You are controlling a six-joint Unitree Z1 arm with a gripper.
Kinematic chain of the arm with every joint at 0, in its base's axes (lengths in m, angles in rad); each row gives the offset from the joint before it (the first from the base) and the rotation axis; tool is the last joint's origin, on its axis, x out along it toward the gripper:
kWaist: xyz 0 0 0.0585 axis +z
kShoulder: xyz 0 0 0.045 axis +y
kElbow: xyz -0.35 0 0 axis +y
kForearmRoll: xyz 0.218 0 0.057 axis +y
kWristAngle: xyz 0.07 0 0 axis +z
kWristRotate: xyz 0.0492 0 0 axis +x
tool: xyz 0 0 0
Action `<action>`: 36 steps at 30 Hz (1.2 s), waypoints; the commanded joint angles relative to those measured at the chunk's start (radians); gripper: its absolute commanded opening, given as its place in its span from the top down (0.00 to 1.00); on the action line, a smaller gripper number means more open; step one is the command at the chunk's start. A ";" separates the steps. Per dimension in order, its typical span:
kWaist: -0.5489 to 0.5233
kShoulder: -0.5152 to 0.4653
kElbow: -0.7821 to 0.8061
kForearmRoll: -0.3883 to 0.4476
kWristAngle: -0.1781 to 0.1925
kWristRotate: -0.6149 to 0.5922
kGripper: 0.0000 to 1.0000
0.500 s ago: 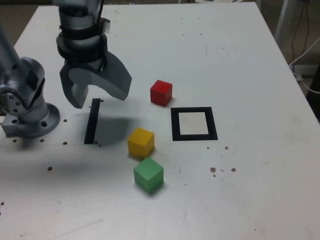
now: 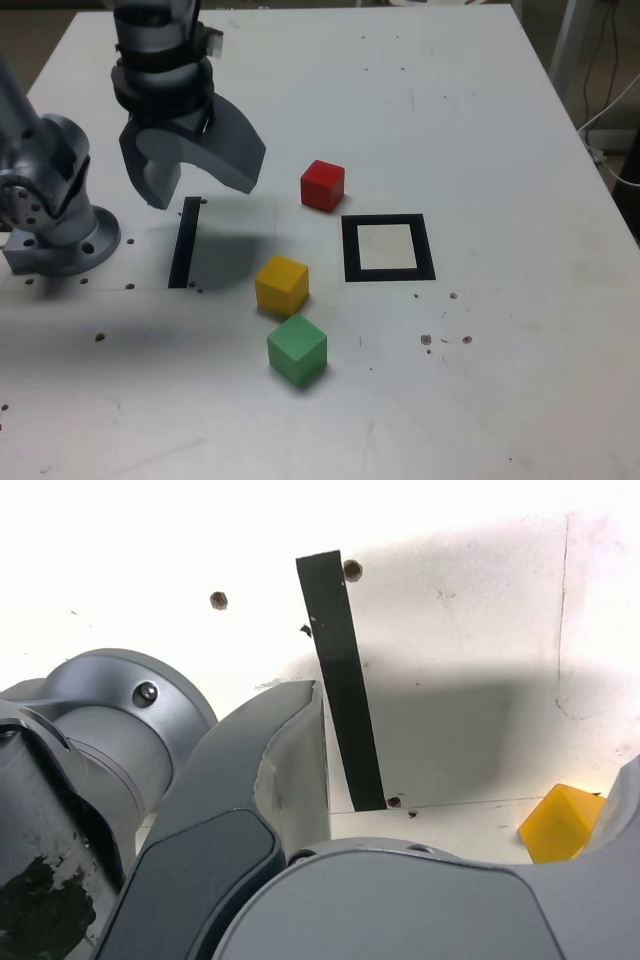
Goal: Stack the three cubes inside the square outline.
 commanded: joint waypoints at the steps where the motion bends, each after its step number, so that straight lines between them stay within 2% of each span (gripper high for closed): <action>1: 0.000 -0.011 -0.001 0.001 0.005 0.002 0.00; 18: 0.000 0.008 -0.016 0.007 0.012 0.019 0.01; 27: 0.022 0.063 -0.173 0.083 0.030 0.114 0.00; 36: 0.100 0.192 -0.337 0.109 0.061 0.225 0.01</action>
